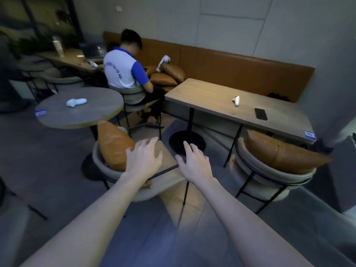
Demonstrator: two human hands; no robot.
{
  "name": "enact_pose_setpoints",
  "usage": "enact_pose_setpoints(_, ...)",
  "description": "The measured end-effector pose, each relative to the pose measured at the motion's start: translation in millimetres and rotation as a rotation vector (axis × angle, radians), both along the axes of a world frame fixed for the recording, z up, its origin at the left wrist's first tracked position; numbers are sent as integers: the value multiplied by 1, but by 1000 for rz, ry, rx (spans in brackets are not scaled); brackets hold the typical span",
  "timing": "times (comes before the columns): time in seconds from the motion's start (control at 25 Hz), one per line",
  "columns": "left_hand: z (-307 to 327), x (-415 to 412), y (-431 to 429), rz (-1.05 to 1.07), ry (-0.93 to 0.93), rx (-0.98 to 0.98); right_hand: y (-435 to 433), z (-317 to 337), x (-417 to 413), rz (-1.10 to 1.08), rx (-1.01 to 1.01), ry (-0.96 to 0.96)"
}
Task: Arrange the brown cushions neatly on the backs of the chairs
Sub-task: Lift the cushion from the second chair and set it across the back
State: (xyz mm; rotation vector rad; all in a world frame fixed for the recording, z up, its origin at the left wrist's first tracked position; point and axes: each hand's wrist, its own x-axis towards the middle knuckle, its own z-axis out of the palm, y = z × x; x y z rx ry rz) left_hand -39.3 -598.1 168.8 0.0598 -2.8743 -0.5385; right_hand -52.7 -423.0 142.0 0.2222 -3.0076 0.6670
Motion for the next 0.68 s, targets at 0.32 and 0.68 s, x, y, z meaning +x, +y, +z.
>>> enact_pose_setpoints(0.32, -24, -32, -109, 224, -110, 167, -126, -38, -44, -73, -375, -274)
enact_pose_setpoints(0.68, -108, -157, -192, 463, -254, 441, -191, -154, -154, -519, -802, -698)
